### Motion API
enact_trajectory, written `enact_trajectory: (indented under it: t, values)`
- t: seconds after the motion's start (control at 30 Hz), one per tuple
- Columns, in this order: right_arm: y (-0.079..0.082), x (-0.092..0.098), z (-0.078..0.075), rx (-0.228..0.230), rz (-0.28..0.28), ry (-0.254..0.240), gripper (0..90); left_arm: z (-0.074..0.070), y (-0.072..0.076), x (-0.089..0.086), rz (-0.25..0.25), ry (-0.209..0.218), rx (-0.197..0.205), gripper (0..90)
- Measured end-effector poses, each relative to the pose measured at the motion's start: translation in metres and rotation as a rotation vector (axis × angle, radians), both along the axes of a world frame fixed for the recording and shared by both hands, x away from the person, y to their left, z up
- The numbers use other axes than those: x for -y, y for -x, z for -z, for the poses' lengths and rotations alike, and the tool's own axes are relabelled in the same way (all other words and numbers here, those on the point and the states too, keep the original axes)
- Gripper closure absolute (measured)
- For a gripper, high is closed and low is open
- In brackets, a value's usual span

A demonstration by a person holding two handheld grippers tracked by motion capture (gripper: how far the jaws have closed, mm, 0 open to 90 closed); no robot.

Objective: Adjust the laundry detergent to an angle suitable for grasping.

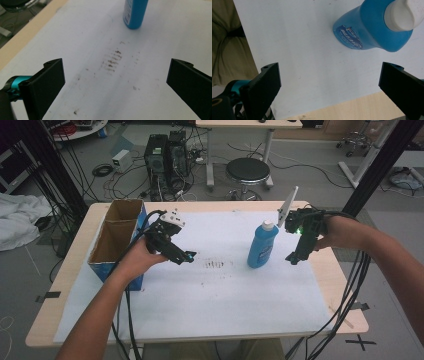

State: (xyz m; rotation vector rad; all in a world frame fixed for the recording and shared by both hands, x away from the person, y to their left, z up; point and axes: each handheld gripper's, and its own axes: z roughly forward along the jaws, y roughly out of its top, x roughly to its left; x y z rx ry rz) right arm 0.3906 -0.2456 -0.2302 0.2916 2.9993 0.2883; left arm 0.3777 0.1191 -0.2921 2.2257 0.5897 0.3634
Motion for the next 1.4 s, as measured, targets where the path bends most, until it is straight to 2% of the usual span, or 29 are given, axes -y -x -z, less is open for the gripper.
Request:
enact_trajectory:
  t: [0.1, 0.13, 0.27, 0.3, 0.33, 0.47, 0.6, 0.63, 0.8, 1.07, 1.13, 1.4]
  values:
    - [0.0, -0.001, 0.0, -0.003, -0.01, -0.005, 3.1, 0.005, 0.002, 0.002, -0.025, 0.089, 0.036, 1.7]
    - [0.0, -0.002, -0.001, -0.004, -0.008, -0.003, 3.1, 0.007, 0.002, 0.003, -0.031, 0.107, 0.048, 1.7]
    - [0.0, -0.003, 0.0, -0.007, -0.01, 0.001, 3.1, 0.013, 0.003, 0.008, -0.046, 0.152, 0.084, 1.7]
    - [0.0, -0.003, 0.0, -0.007, -0.01, 0.001, 3.1, 0.013, 0.003, 0.008, -0.046, 0.152, 0.084, 1.7]
    - [0.001, -0.003, 0.001, -0.008, -0.013, 0.0, 3.1, 0.017, 0.003, 0.01, -0.04, 0.18, 0.093, 1.7]
    - [0.001, -0.004, 0.0, -0.012, -0.013, 0.005, 3.1, 0.025, 0.003, 0.015, -0.028, 0.225, 0.099, 1.7]
    - [0.002, -0.005, 0.0, -0.013, -0.014, 0.004, 3.1, 0.03, 0.003, 0.019, -0.038, 0.252, 0.114, 1.7]
    - [0.003, -0.005, 0.0, -0.013, -0.011, 0.006, 3.1, 0.034, 0.002, 0.021, -0.04, 0.278, 0.122, 1.7]
    - [0.003, -0.005, 0.001, -0.014, -0.019, 0.009, 3.1, 0.045, 0.0, 0.032, -0.056, 0.332, 0.131, 1.7]
    - [0.002, -0.002, 0.004, -0.024, -0.019, 0.026, 3.1, 0.059, -0.006, 0.055, -0.053, 0.368, 0.135, 1.7]
    - [0.001, -0.001, 0.004, -0.027, -0.021, 0.028, 3.1, 0.063, -0.007, 0.062, -0.052, 0.389, 0.134, 1.7]
    - [-0.001, 0.002, 0.005, -0.032, -0.017, 0.031, 3.1, 0.07, -0.011, 0.086, -0.062, 0.429, 0.172, 1.7]
